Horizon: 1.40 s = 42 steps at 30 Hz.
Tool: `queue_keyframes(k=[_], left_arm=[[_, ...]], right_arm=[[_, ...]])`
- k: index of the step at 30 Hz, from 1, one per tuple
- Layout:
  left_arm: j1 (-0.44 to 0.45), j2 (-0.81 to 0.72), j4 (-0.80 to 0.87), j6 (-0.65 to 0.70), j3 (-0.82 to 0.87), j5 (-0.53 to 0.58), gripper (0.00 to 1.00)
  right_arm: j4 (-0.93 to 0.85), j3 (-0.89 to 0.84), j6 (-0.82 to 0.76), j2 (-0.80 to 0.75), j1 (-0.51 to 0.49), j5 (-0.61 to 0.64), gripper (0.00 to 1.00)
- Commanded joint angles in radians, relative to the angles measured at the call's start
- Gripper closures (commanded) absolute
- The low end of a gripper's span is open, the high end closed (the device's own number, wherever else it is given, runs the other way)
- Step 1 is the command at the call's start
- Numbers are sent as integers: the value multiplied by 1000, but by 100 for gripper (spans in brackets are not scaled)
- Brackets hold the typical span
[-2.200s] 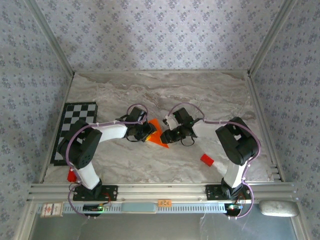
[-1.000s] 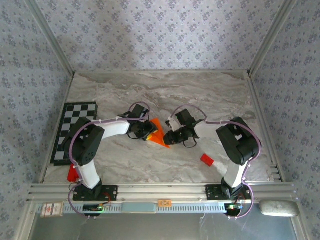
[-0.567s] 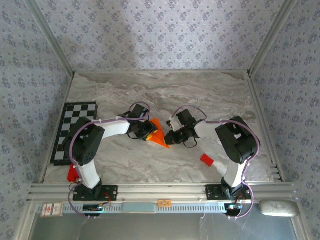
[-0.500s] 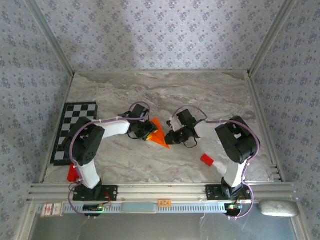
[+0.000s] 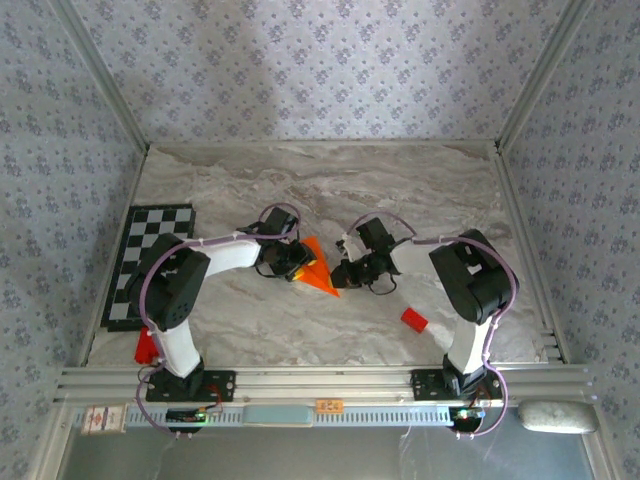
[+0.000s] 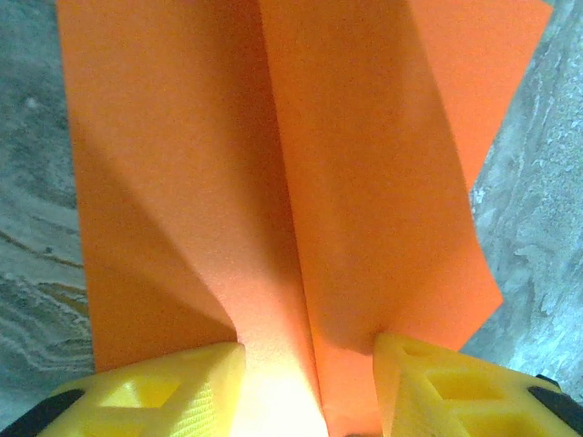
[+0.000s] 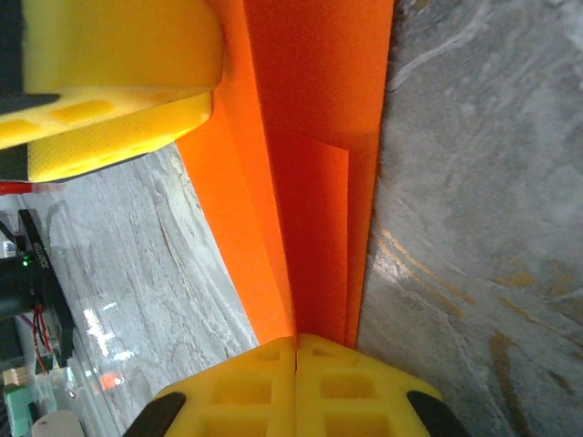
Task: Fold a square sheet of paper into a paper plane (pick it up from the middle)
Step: Fourth fold the wing at the center of the table.
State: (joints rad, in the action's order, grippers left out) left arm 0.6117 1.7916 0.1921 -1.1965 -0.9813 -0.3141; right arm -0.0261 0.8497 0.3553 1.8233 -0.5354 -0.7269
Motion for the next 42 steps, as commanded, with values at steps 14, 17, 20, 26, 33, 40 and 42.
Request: queue_keyframes(k=[14,17,20,26,33,40,42], left_arm=[[11,-200,-67,145,55,22,56],[12,-222,-195,139,135,-11,64],[16,-210,-325,117,195,-48,72],[31,-120,-511,80,230,-118,83],[39,-54,-571,69,227,-140,87],[42,-22,-582,72,223,-143,89],[41,-17,-579,74,216,-145,89]], right_arm=[[-41,6,65,57,49,-39,99],[-42,8,71,64,54,-46,99],[-43,8,74,67,58,-46,99],[-47,8,77,74,62,-40,100],[-57,10,74,78,68,-34,99],[-63,6,75,80,73,-29,99],[-64,5,74,82,74,-27,98]])
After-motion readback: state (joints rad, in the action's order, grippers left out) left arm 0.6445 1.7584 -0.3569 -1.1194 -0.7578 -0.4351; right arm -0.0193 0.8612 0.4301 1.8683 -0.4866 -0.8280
